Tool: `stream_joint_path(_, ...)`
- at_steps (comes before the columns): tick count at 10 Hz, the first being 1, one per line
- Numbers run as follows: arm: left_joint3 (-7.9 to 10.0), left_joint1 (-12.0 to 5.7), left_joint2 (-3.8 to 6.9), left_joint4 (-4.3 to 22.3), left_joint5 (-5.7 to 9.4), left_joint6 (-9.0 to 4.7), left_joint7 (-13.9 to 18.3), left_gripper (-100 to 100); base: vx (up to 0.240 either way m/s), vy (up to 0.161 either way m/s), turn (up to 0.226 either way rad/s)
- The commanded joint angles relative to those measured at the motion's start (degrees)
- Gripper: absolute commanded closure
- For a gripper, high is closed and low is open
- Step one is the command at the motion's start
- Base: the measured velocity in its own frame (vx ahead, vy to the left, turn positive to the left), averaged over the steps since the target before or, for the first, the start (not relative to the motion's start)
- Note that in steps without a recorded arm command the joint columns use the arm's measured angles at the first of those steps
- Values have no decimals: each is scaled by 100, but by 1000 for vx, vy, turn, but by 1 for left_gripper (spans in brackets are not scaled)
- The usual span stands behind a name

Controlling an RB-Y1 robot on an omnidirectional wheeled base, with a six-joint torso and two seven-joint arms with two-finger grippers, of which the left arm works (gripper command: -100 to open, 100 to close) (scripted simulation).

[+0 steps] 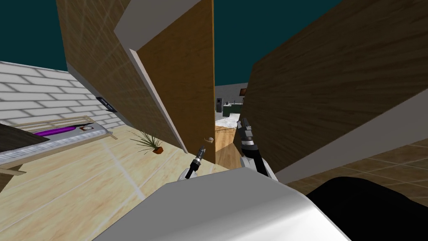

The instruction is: Push the door open

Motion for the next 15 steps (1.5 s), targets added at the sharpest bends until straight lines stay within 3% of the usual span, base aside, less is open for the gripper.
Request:
stream_joint_path(1,27,-2,-25,23,10,-6,-34,-100,184,-118,-42)
stream_joint_path(6,81,-8,-83,75,30,-19,-96,-100,176,-84,-25)
stream_joint_path(7,81,-8,-83,75,30,-19,-96,100,-9,7,2)
stream_joint_path(12,81,-8,-83,75,30,-19,-96,100,-10,8,-7)
stream_joint_path(15,232,-34,-73,95,93,5,-180,100,124,-60,26)
